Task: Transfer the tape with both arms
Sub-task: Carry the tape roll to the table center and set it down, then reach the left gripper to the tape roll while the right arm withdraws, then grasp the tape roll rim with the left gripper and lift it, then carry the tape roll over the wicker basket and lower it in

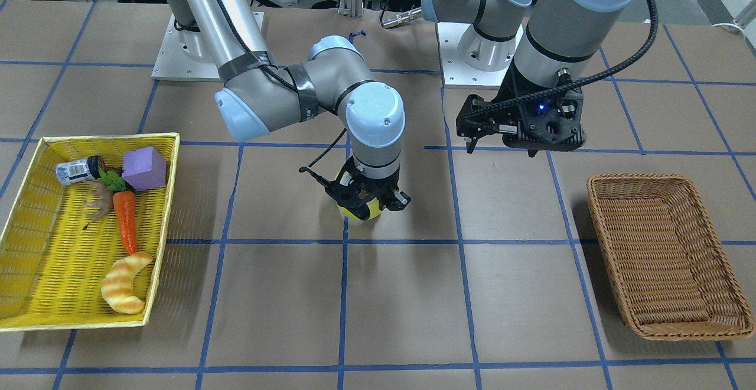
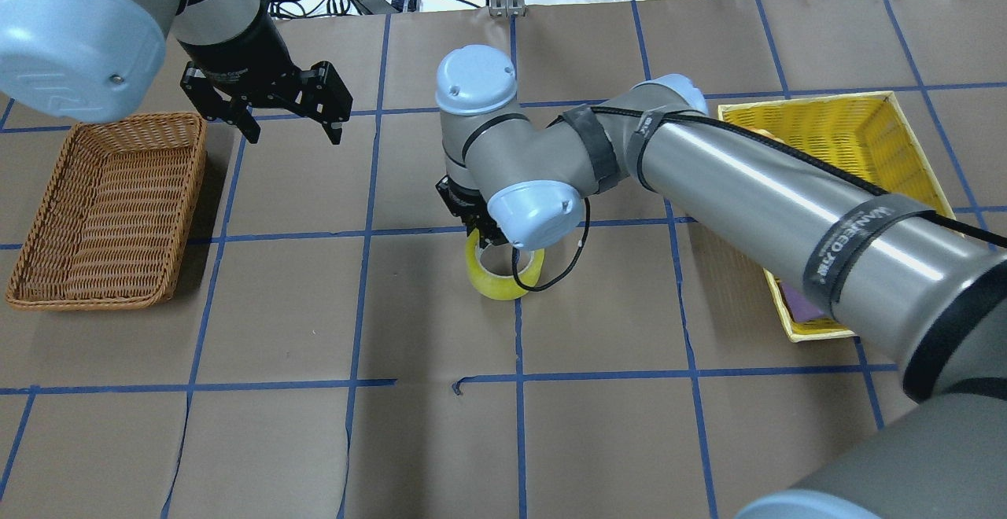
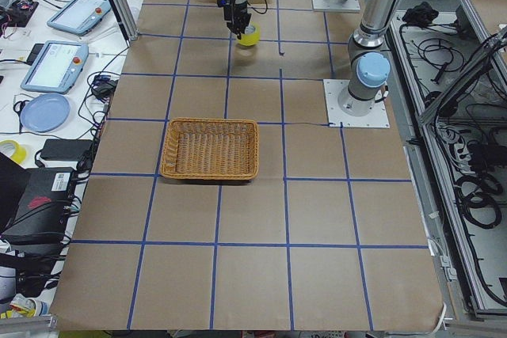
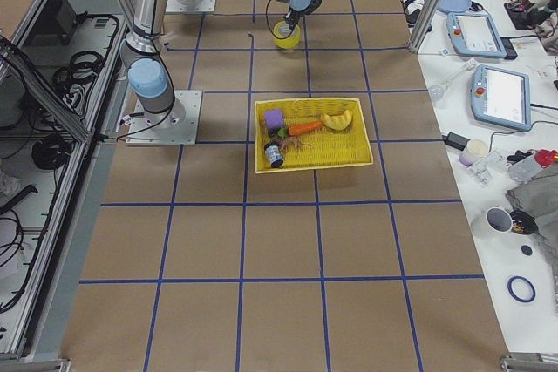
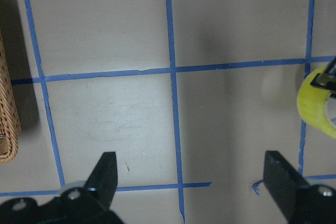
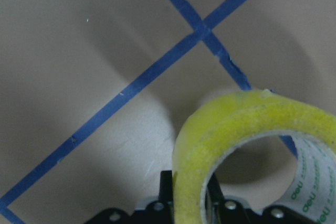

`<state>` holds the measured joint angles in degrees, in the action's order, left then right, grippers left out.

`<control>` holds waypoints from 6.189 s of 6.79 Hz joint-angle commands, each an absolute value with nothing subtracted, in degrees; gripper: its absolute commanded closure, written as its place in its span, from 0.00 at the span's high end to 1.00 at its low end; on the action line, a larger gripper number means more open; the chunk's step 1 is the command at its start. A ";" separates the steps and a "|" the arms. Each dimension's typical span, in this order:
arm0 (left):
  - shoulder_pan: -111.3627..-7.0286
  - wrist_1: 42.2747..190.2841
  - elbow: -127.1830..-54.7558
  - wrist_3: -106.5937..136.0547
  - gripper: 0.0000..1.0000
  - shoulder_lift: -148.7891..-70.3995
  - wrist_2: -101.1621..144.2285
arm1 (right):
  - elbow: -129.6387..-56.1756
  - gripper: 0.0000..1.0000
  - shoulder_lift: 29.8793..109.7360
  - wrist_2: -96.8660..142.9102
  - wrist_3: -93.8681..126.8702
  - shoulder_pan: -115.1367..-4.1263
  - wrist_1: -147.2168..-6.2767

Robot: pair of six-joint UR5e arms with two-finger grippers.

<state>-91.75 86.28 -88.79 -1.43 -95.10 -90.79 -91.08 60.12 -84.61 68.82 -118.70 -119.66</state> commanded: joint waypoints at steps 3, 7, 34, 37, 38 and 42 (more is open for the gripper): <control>-91.76 86.22 -88.95 -1.41 1.00 -95.01 -90.70 | -89.22 1.00 60.90 -85.51 69.44 -119.97 -120.85; -93.68 81.43 -93.66 0.69 1.00 -95.88 -87.30 | -88.77 1.00 72.03 -91.58 37.77 -104.99 -111.74; -52.91 52.70 -99.67 -50.42 0.00 -111.52 -91.84 | -88.33 1.00 86.66 -88.68 0.18 -89.03 -93.78; -50.46 48.87 -100.28 -52.38 0.00 -117.75 -92.99 | -88.50 1.00 86.66 -88.68 0.09 -89.03 -93.78; -50.36 48.78 -100.28 -52.64 0.24 -118.47 -93.16 | -88.59 1.00 86.66 -88.68 0.09 -89.03 -93.78; -57.87 49.91 -93.73 -50.72 1.00 -109.28 -98.17 | -88.68 1.00 86.66 -88.68 0.09 -89.12 -93.78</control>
